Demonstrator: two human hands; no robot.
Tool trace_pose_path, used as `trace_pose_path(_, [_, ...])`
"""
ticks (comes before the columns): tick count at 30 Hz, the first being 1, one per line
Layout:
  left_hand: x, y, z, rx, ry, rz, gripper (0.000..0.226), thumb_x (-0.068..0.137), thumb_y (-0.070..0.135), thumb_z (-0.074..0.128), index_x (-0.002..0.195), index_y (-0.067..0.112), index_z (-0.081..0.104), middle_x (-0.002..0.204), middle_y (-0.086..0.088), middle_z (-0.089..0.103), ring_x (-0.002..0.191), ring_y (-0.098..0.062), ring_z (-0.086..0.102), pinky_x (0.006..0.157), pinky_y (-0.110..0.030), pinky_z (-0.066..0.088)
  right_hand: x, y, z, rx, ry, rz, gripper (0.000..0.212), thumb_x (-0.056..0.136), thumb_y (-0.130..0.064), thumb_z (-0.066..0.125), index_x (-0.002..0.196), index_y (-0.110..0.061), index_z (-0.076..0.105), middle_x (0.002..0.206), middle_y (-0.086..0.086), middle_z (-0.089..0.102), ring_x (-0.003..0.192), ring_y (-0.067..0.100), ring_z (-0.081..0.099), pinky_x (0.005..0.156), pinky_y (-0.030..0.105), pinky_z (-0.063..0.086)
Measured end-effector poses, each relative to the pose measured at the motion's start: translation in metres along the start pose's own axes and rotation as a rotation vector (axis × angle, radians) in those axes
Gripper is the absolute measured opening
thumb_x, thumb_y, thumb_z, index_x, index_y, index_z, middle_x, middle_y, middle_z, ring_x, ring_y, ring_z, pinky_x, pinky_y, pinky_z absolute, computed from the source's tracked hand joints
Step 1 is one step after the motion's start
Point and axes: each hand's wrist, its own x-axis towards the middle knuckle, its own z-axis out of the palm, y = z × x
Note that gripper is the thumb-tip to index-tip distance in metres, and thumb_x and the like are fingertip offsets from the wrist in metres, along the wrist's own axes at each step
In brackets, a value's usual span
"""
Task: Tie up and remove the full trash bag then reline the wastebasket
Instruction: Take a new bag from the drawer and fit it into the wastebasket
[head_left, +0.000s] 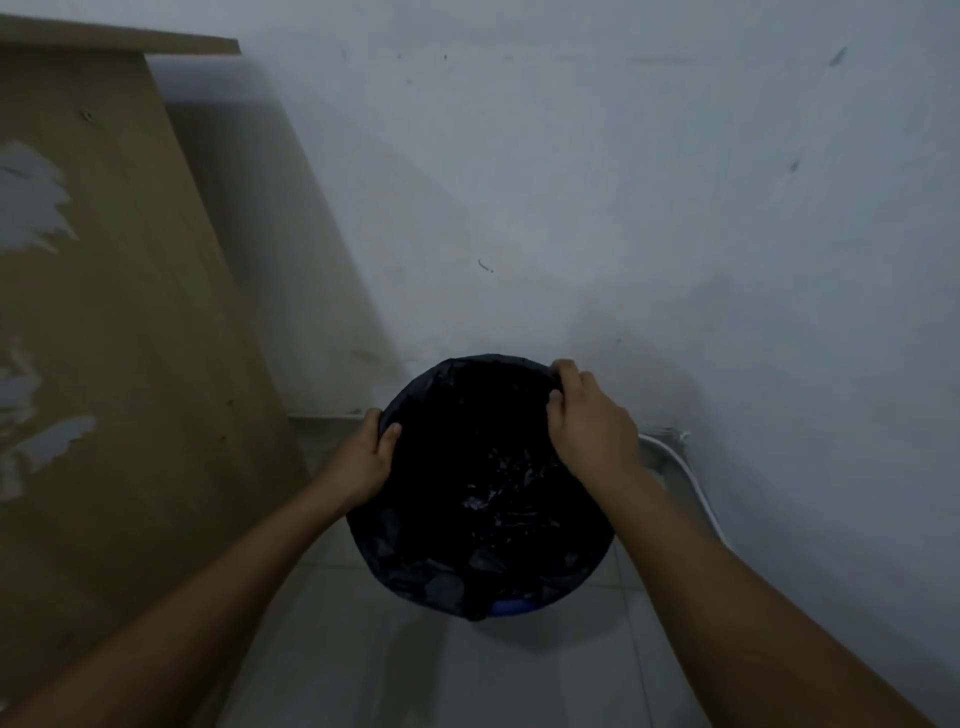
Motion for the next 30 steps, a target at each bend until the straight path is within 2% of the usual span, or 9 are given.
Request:
trace_pose_path(2, [-0.001,-0.001,-0.002,-0.011,-0.002,-0.017,0.036,0.112,0.044,0.034,0.133,0.017,0.045,0.117,-0.010,0.066,0.101,-0.035,0.066,0.088,-0.052,0.056,0.004,0.006,-0.003,0.061,-0.072,0.057,0.032,0.114,-0.039,0.032,0.137,-0.022,0.047,0.108,0.004,0.064,0.080,0.033,0.063,0.065,0.041,0.053])
trace_pose_path(5, [0.000,-0.001,-0.001,0.004,0.024,-0.020,0.037,0.112,0.043,0.034,0.136,0.016,0.045,0.118,-0.011,0.065,0.103,-0.035,0.065,0.086,-0.049,0.055,0.006,0.017,-0.007,0.213,-0.199,0.159,0.040,0.115,-0.047,0.025,0.126,-0.019,0.052,0.100,0.012,0.069,0.084,0.033,0.065,0.075,0.043,0.056])
trace_pose_path(9, [0.005,-0.003,0.000,-0.010,0.034,-0.042,0.038,0.112,0.044,0.033,0.133,0.014,0.046,0.117,-0.014,0.064,0.102,-0.036,0.064,0.089,-0.052,0.055,0.002,0.025,-0.009,0.606,-0.305,0.326,0.050,0.114,-0.052,0.026,0.133,-0.019,0.059,0.114,0.003,0.063,0.103,0.025,0.060,0.085,0.035,0.045])
trace_pose_path(13, [0.017,-0.008,0.000,0.006,0.087,-0.071,0.036,0.112,0.044,0.036,0.125,0.012,0.048,0.115,-0.018,0.064,0.104,-0.039,0.064,0.091,-0.053,0.053,-0.001,0.029,0.002,0.650,-0.155,0.358,0.043,0.113,-0.048,0.038,0.132,-0.013,0.053,0.122,0.007,0.062,0.100,0.022,0.059,0.079,0.032,0.042])
trace_pose_path(16, [0.024,-0.009,0.001,-0.002,0.082,-0.105,0.038,0.112,0.044,0.035,0.126,0.011,0.047,0.116,-0.018,0.063,0.105,-0.039,0.063,0.092,-0.053,0.053,-0.008,0.031,0.006,0.636,0.006,0.321,0.028,0.110,-0.041,0.051,0.109,-0.014,0.051,0.098,0.006,0.062,0.085,0.020,0.061,0.064,0.028,0.042])
trace_pose_path(19, [0.032,-0.009,0.002,-0.007,0.077,-0.136,0.038,0.112,0.043,0.035,0.126,0.010,0.047,0.116,-0.018,0.062,0.106,-0.039,0.062,0.091,-0.050,0.052,-0.015,0.033,0.013,0.671,0.013,0.331,0.022,0.107,-0.040,0.059,0.108,-0.019,0.055,0.095,0.001,0.063,0.083,0.013,0.062,0.063,0.027,0.043])
trace_pose_path(23, [0.045,-0.016,0.001,-0.059,0.097,-0.202,0.042,0.112,0.042,0.037,0.129,0.006,0.048,0.127,-0.022,0.060,0.115,-0.039,0.061,0.095,-0.050,0.051,-0.027,0.041,0.023,0.724,0.002,0.388,0.031,0.103,-0.049,0.063,0.119,-0.023,0.070,0.108,-0.003,0.068,0.099,0.017,0.068,0.081,0.031,0.052])
trace_pose_path(27, [0.054,-0.015,0.000,-0.152,0.130,-0.302,0.049,0.112,0.042,0.040,0.136,0.001,0.050,0.135,-0.025,0.058,0.122,-0.041,0.058,0.092,-0.043,0.047,-0.040,0.040,0.030,0.823,-0.035,0.474,0.044,0.096,-0.066,0.065,0.114,-0.026,0.065,0.100,0.001,0.075,0.086,0.022,0.074,0.074,0.045,0.064])
trace_pose_path(30, [0.056,-0.006,0.004,-0.264,0.164,-0.351,0.059,0.107,0.055,0.045,0.130,0.002,0.056,0.132,-0.023,0.061,0.116,-0.039,0.062,0.096,-0.046,0.053,-0.038,0.034,0.032,0.914,-0.031,0.566,0.039,0.103,-0.058,0.058,0.111,-0.020,0.064,0.106,0.002,0.074,0.090,0.021,0.075,0.074,0.049,0.068])
